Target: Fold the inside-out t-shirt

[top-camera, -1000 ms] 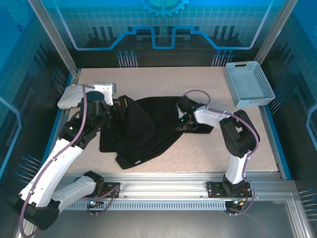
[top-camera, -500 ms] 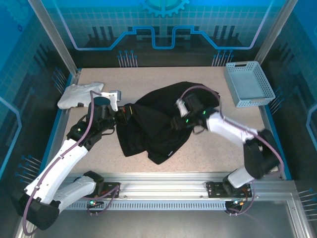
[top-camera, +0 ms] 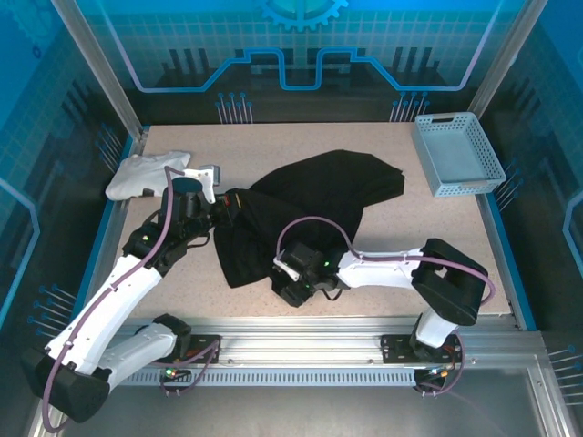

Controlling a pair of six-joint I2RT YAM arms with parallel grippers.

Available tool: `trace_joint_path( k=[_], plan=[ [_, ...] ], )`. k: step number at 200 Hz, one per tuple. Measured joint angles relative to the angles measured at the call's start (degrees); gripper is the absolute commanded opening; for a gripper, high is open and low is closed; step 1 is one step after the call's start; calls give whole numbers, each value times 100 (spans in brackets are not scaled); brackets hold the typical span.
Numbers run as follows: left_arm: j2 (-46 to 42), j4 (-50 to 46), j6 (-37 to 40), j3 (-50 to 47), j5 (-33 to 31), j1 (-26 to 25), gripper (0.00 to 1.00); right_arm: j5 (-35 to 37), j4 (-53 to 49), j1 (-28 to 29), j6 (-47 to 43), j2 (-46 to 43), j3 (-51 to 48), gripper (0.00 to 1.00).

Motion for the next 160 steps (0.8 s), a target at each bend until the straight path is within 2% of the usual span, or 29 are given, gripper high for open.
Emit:
trace_joint_path(
  k=[10, 19, 37, 53, 75, 93, 113, 128, 144, 160],
  plan=[
    [0, 0, 2, 0, -11, 0, 0, 17, 13, 50, 0, 52, 15, 62],
    [0, 0, 2, 0, -17, 0, 0, 17, 20, 85, 7, 114, 39, 56],
    [-4, 2, 2, -4, -20, 0, 0, 63, 50, 116, -50, 254, 114, 33],
    [-4, 2, 2, -7, -20, 0, 0, 129, 52, 116, -7, 321, 210, 17],
    [-4, 0, 2, -22, -37, 0, 0, 214, -57, 103, -136, 240, 247, 1],
    [-4, -2, 0, -26, -63, 0, 0, 256, -302, -2, -236, -186, 221, 0],
    [-33, -15, -2, -26, -175, 0, 0, 254, -632, -411, -420, -1250, 173, 0],
    [-111, -76, 0, -26, -326, 0, 0, 98, -828, -1067, -586, -2264, 173, 0],
    [-267, -186, -2, -13, -522, 2, 0, -111, -1054, -2118, -719, -3362, 264, 0],
    [-433, -374, -15, 146, -656, 2, 0, -337, -1281, -2848, -780, -4070, 520, 0]
  ],
)
